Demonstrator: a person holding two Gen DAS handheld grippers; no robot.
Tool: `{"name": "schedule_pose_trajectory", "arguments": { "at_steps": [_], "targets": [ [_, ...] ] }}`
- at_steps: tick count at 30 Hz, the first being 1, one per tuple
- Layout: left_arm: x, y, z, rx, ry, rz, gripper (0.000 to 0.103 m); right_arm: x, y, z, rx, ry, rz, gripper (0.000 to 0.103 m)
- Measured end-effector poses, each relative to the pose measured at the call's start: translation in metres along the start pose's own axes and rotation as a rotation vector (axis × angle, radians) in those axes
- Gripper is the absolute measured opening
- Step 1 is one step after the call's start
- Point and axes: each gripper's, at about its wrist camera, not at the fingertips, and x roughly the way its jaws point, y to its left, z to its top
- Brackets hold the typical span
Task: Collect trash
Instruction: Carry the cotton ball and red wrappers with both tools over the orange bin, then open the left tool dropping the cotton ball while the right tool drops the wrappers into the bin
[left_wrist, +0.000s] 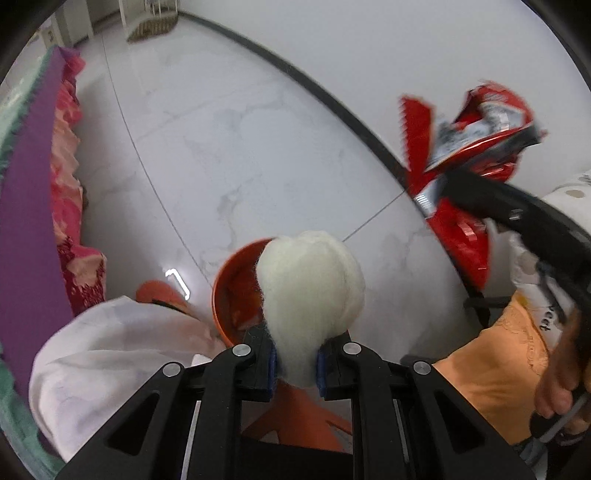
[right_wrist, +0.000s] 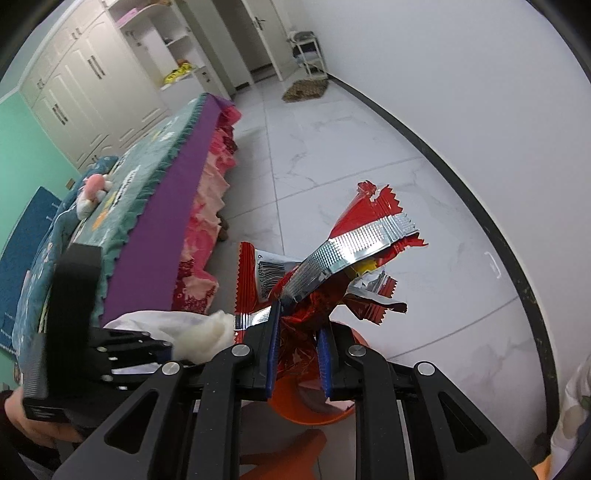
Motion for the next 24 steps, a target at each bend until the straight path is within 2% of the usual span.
{"name": "schedule_pose_trajectory", "arguments": {
  "at_steps": [3,6,8,10,14,16,18,21,24],
  "targets": [
    [0.017,0.000,0.003,0.000,0.042,0.002,0.017,0.010,-0.007,-0.001,0.015,0.019,-0.006,0.018],
    [0.031,0.001,0.007,0.011,0.077,0.006,0.021,0.020,-0.009,0.000,0.022,0.036,-0.008,0.018],
    [0.040,0.000,0.008,0.018,0.100,0.016,0.028,0.029,-0.011,0.000,0.027,0.052,-0.010,0.018],
    [0.045,0.000,0.009,0.018,0.107,0.027,0.041,0.038,-0.011,0.000,0.033,0.065,-0.010,0.018],
    [0.052,0.002,0.009,0.030,0.125,0.044,0.048,0.049,-0.011,0.001,0.033,0.084,-0.009,0.018],
    [0.053,0.003,0.010,0.031,0.126,0.047,0.059,0.054,-0.009,0.002,0.033,0.092,-0.009,0.018],
    [0.053,0.003,0.010,0.031,0.126,0.048,0.059,0.058,-0.008,0.003,0.032,0.097,-0.009,0.018],
    [0.054,0.002,0.011,0.031,0.130,0.048,0.068,0.061,-0.006,0.002,0.030,0.103,-0.009,0.018],
    [0.054,0.001,0.011,0.036,0.129,0.056,0.072,0.064,-0.004,0.002,0.025,0.109,-0.010,0.018]
  ]
}}
